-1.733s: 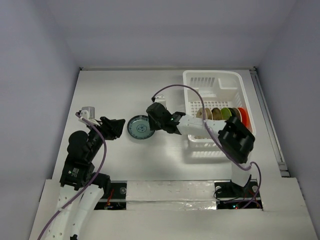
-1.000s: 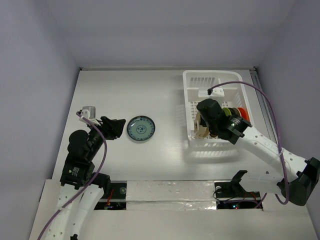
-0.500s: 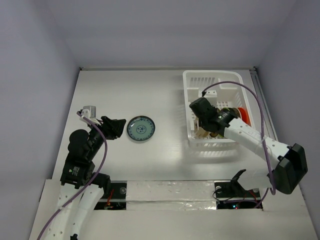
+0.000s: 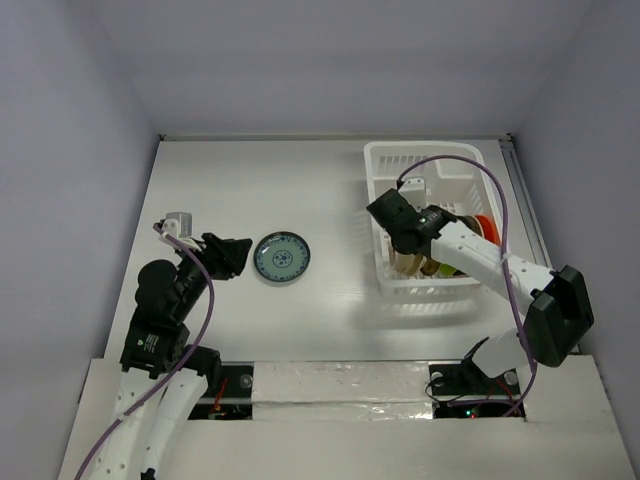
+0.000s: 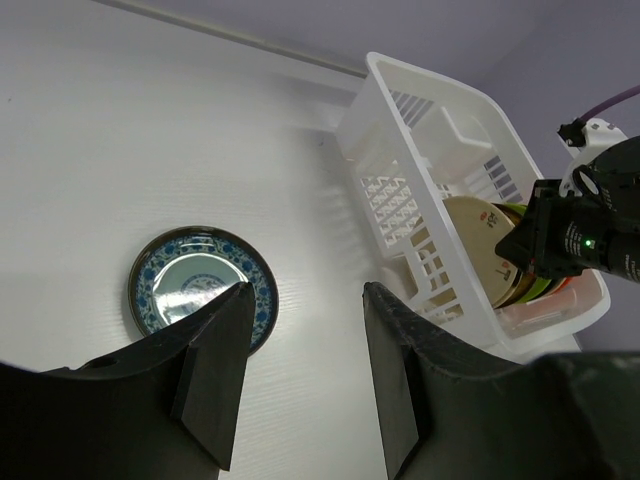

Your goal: Unload the plates from the dish rack

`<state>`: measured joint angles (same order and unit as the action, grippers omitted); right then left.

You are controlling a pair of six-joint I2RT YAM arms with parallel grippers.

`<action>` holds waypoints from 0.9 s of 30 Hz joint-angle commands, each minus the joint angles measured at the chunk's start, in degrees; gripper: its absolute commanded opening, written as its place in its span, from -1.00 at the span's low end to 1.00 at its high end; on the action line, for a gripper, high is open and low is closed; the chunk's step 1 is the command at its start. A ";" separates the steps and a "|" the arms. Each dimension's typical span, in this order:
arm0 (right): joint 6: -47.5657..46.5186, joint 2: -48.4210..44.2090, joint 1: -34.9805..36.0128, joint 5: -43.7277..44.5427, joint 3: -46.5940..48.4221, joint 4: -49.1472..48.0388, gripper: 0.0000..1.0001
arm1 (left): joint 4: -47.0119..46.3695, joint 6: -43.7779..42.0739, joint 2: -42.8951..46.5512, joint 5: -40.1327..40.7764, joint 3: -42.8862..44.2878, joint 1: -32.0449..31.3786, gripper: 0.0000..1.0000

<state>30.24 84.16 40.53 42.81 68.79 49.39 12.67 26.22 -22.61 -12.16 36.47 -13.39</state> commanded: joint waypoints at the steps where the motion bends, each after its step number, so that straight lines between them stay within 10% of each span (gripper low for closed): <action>1: -0.88 -0.31 -0.19 4.82 4.42 2.55 -0.90 | -2.91 -0.20 0.46 -1.02 1.24 0.38 -0.12; 22: -0.62 -5.31 3.23 13.27 19.96 12.14 -1.00 | -2.91 -0.11 0.29 -1.11 1.15 0.38 -0.11; 27: -4.56 -10.50 5.51 5.73 20.33 0.21 -1.00 | -3.09 -0.11 0.11 -1.11 1.15 0.38 -0.11</action>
<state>27.81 77.60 44.34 51.11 86.37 58.17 12.67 26.24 -22.61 -12.45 36.47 -13.39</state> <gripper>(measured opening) 0.135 0.443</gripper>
